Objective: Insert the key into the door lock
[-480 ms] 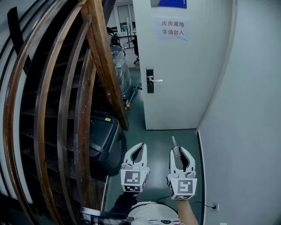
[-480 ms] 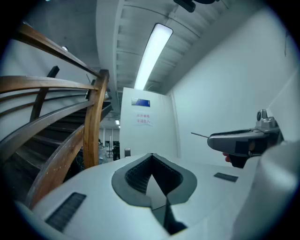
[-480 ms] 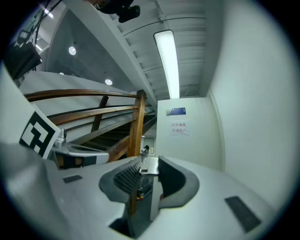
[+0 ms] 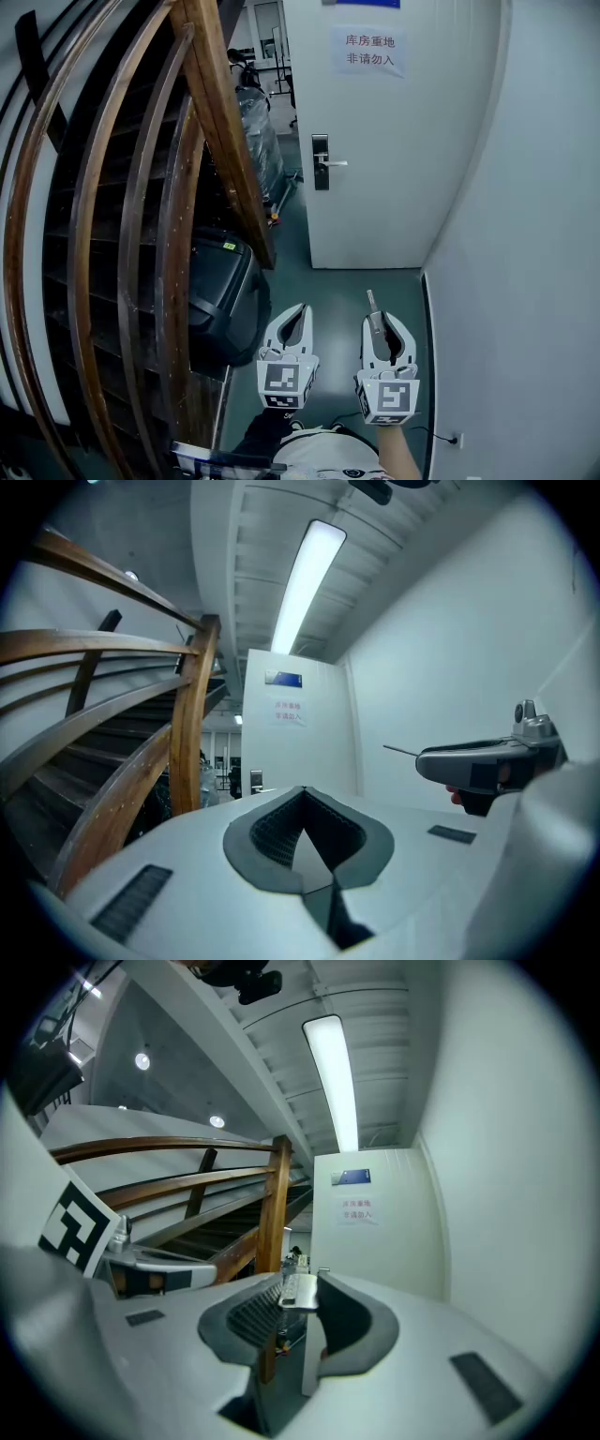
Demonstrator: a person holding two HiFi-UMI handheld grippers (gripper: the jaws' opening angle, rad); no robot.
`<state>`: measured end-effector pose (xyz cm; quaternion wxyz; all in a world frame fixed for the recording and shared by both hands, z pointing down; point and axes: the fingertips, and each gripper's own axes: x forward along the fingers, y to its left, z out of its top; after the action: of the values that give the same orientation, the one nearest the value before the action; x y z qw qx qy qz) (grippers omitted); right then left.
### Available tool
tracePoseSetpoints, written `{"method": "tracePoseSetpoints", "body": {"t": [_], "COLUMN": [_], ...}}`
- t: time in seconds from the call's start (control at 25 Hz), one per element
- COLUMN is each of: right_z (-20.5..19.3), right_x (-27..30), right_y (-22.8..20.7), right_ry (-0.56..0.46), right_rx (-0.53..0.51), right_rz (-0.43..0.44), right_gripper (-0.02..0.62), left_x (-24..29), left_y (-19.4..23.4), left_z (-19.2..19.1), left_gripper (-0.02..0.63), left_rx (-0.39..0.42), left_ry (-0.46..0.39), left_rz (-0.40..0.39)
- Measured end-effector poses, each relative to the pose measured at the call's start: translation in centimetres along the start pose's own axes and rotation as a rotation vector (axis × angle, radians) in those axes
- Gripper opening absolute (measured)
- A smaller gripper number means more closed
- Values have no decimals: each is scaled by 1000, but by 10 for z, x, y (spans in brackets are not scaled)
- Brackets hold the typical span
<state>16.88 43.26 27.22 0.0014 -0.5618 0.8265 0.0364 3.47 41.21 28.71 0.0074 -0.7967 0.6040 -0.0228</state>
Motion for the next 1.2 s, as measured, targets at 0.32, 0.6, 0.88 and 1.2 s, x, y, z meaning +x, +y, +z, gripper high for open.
{"method": "tracePoseSetpoints", "body": {"t": [0.32, 0.6, 0.88, 1.2], "right_z": [-16, -41, -50, -42], "right_x": [-5, 18, 85, 169], "right_y": [-7, -2, 1, 7], "right_ry": [34, 89, 102, 87], "right_rx": [24, 45, 27, 7], "right_rz": [47, 81, 69, 30], "right_gripper": [117, 117, 117, 117], "left_x": [2, 17, 79, 147], "left_y": [-17, -7, 31, 78], "left_z": [-22, -49, -53, -44], "left_gripper": [5, 5, 5, 5], "left_rx": [-20, -31, -37, -29], "left_ry": [49, 107, 99, 85], "left_rz": [28, 35, 6, -60]}}
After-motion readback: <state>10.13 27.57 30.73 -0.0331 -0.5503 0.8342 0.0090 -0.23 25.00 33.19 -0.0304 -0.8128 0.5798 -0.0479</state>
